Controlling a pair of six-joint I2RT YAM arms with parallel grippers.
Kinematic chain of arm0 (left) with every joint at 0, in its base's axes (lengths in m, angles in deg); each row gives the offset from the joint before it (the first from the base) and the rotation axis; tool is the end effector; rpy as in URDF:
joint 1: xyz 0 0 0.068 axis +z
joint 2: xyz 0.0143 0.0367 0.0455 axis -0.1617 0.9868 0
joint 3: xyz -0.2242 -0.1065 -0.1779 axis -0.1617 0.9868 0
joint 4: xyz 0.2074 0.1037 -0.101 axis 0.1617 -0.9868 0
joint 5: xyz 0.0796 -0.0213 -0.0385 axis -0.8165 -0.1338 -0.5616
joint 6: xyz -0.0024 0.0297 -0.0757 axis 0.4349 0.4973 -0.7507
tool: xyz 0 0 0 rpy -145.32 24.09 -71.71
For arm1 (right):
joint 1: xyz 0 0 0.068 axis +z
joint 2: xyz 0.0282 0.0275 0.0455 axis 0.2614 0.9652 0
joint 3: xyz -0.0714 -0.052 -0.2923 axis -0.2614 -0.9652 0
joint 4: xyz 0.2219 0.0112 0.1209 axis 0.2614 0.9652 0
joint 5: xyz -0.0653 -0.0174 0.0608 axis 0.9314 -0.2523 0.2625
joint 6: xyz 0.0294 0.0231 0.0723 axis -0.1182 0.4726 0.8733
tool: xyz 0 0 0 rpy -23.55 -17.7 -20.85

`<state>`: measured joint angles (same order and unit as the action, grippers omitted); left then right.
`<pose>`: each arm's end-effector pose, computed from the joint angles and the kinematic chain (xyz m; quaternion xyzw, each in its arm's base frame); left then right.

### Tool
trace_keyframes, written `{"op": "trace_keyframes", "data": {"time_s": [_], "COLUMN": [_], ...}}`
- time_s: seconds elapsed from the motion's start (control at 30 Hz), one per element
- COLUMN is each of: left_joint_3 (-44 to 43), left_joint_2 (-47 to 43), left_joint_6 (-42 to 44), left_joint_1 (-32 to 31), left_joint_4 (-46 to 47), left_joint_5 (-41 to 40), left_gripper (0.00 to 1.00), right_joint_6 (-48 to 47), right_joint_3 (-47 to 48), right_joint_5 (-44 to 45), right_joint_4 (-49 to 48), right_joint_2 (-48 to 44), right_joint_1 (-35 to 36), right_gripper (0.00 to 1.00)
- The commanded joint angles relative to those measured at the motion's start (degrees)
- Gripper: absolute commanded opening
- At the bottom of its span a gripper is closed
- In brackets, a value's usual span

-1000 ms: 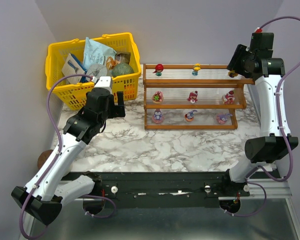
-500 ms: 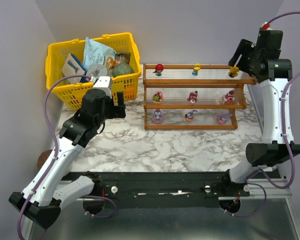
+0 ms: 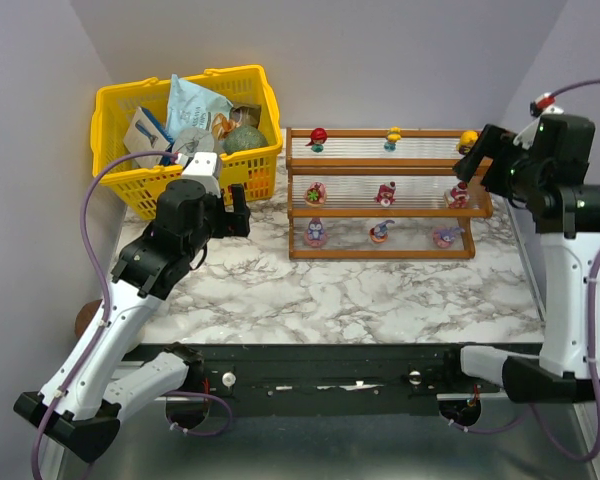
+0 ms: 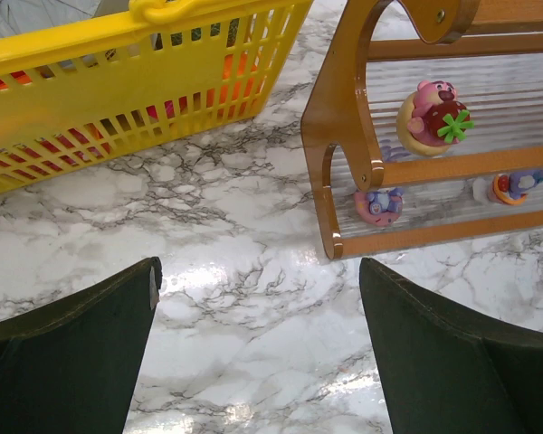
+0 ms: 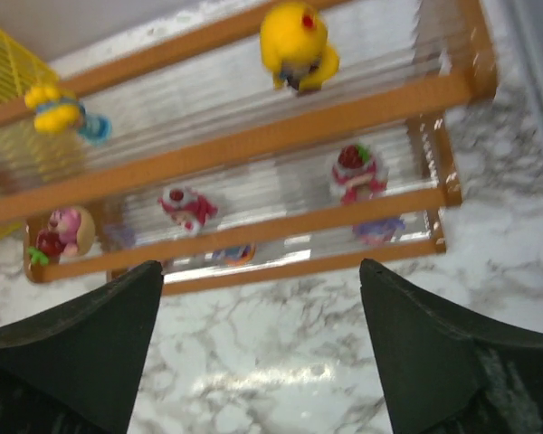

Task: Place and organize the plastic toys onto the shelf

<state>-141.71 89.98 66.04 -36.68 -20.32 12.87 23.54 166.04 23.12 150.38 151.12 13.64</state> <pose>0.1744 -0.0738 0.4041 0.0151 0.8379 -0.1247 0.5312 0.2251 -0.0035 0.4945 0.1347 0.8564 0.0848 0.4911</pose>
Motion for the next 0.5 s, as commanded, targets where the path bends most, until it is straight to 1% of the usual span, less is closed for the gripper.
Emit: {"op": "trace_keyframes", "data": {"time_s": [0.0, 0.03, 0.17, 0.37, 0.4, 0.47], "left_joint_3": [-0.07, -0.25, -0.34, 0.1, 0.27, 0.54], "left_joint_2": [-0.87, -0.61, -0.61, -0.61, -0.61, -0.17], "left_joint_6": [1.12, 1.04, 0.51, 0.51, 0.42, 0.34], "left_joint_1": [0.22, 0.22, 0.31, 0.22, 0.3, 0.22], "left_joint_4": [-0.34, -0.6, -0.78, -0.26, -0.08, 0.36], "left_joint_5": [2.4, 2.32, 2.76, 2.15, 1.97, 1.79], "left_gripper": [0.99, 0.99, 0.99, 0.99, 0.99, 0.99], "right_joint_6": [-1.89, -2.33, -1.9, 2.93, 4.5, 5.48], "right_joint_3": [-11.18, -14.07, -17.18, -23.32, -23.42, -23.25], "right_joint_5": [-9.54, -9.56, -5.44, -1.48, 0.7, 1.69], "right_joint_4": [-2.04, -2.04, -0.2, -2.22, -2.13, -1.43], "right_joint_2": [-10.64, -11.97, -16.1, -25.5, -26.47, -27.53], "right_joint_1": [-0.33, -0.33, -0.33, -0.33, -0.33, -0.33], "right_gripper": [1.0, 1.0, 1.0, 1.0, 1.0, 1.0]}}
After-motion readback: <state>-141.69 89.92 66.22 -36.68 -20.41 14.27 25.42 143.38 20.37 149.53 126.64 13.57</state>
